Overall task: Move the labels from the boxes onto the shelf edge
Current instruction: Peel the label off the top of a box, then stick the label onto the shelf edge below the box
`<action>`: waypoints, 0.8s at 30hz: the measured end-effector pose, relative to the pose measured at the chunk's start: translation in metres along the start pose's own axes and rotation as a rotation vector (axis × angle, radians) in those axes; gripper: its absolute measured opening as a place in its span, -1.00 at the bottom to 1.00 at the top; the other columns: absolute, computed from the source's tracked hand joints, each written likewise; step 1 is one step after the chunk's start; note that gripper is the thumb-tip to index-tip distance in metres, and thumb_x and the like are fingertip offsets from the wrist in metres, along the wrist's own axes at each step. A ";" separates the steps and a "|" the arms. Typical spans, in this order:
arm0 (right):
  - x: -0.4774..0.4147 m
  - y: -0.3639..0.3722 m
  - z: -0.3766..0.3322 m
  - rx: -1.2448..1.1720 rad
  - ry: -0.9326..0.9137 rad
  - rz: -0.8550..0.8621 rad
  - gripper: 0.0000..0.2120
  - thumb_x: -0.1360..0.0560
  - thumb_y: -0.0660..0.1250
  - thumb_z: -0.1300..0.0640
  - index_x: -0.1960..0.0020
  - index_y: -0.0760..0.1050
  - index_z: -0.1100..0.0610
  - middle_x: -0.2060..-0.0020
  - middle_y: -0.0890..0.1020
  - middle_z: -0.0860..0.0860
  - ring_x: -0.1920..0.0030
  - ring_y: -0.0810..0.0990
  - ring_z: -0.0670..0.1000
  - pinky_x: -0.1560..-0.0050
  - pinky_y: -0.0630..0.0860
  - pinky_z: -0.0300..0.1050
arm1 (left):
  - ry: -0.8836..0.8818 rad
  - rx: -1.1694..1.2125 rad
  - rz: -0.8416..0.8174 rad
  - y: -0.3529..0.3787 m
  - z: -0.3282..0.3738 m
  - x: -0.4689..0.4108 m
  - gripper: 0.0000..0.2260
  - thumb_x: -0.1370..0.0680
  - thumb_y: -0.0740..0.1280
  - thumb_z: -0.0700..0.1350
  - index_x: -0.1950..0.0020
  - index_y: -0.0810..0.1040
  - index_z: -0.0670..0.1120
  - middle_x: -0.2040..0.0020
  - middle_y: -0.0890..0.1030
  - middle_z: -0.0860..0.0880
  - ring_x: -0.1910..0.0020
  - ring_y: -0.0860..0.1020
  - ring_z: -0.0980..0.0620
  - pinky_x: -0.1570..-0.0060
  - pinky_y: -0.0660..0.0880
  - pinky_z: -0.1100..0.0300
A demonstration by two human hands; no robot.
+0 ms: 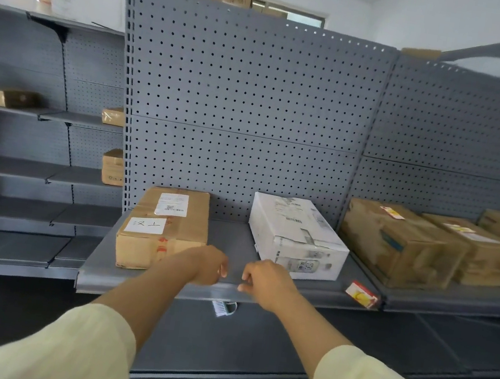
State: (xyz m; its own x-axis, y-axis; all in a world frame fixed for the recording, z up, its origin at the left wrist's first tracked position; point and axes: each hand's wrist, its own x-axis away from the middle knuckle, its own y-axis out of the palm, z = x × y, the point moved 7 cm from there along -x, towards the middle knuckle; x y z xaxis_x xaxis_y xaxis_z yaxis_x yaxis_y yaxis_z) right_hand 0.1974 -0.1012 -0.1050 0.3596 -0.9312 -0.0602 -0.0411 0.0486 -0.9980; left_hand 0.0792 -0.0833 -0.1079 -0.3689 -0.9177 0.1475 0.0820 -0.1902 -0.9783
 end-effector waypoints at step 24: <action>0.072 -0.030 0.290 0.072 0.167 -0.085 -0.75 -0.56 0.23 0.16 -0.21 0.53 0.15 -0.21 0.57 0.16 -0.21 0.54 0.17 -0.17 0.53 0.04 | 0.094 -0.106 -0.040 -0.012 0.243 -0.141 -0.65 -0.56 0.21 -0.24 -0.29 0.55 0.00 -0.36 0.51 -0.06 -0.31 0.49 -0.10 -0.29 0.46 0.02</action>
State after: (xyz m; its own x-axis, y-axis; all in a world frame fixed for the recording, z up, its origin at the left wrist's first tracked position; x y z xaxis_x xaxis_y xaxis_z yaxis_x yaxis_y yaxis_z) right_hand 0.4948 -0.0646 -0.0850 0.1991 -0.9797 0.0231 0.0515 -0.0130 -0.9986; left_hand 0.3548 -0.0361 -0.0822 -0.4551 -0.8726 0.1773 -0.0305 -0.1836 -0.9825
